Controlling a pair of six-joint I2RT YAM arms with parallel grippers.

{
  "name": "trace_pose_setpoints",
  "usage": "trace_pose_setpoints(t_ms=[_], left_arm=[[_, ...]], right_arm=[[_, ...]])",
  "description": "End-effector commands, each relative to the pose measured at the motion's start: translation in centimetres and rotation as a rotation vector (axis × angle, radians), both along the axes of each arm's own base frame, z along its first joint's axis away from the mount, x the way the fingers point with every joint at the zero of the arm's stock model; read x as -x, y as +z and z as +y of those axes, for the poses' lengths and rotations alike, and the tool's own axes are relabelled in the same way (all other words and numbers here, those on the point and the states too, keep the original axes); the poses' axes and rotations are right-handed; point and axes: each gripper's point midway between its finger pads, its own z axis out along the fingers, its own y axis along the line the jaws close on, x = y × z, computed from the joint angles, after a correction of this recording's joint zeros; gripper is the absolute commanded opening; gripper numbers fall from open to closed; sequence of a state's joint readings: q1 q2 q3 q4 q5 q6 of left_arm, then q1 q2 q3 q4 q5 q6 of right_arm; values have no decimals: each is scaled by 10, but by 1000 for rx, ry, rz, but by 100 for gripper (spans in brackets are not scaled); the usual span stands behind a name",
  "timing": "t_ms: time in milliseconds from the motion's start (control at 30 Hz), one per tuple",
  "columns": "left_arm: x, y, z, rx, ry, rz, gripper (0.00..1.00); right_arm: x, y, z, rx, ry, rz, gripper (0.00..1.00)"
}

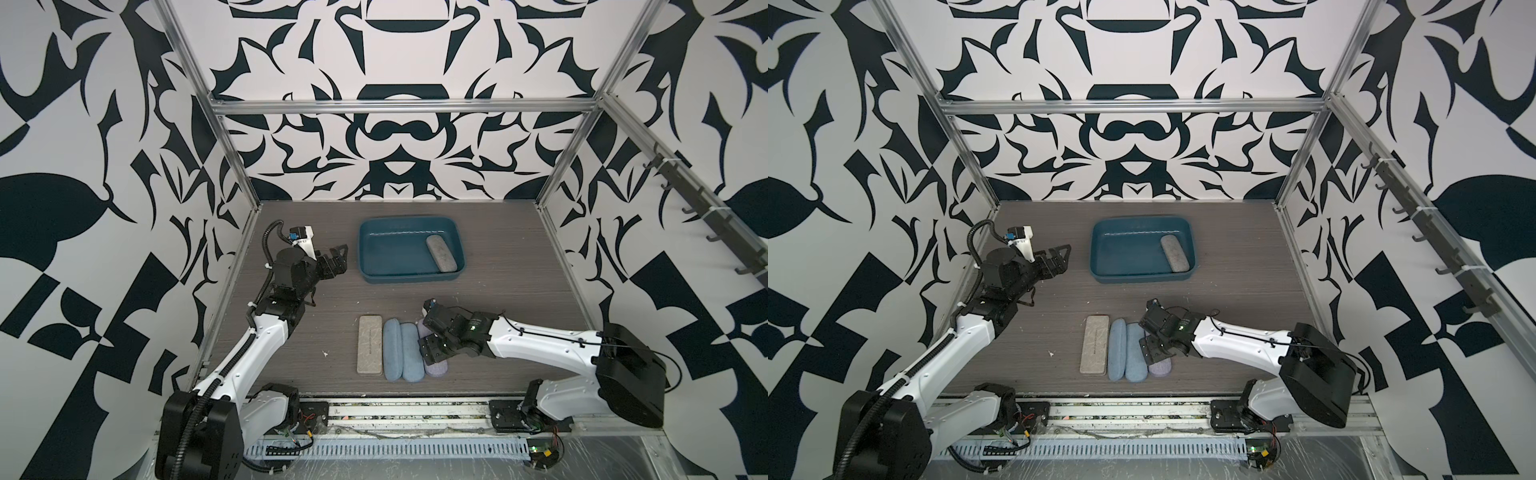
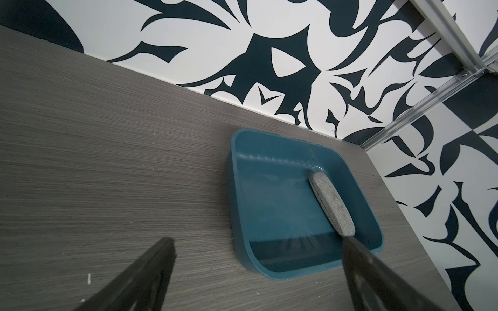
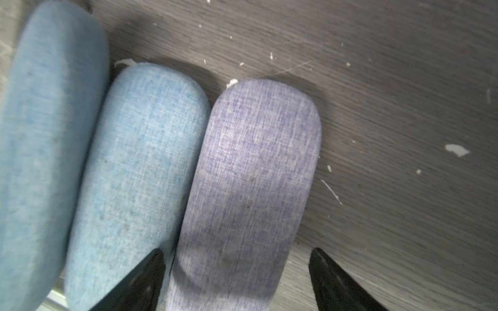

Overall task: Put the glasses cases into the storage boxes
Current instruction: Pick up the glasses case at the center of the board.

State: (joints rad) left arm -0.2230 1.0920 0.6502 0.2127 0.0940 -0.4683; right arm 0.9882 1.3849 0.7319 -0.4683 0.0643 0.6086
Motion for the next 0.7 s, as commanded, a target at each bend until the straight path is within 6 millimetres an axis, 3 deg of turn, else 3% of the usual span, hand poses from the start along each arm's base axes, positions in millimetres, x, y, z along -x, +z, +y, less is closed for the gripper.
trace_pose_setpoints(t_ms=[0,367,667], left_arm=[[2,-9,-2,4,-10,30,99],[3,-14,-3,-4,-17,36,99],[4,-16,-3,-10,-17,33,99]], right_arm=[[-4,-5,0,5,-29,-17,87],[-4,-21,-1,18,-49,-4,80],[-4,-16,-5,11,-62,-18,79]])
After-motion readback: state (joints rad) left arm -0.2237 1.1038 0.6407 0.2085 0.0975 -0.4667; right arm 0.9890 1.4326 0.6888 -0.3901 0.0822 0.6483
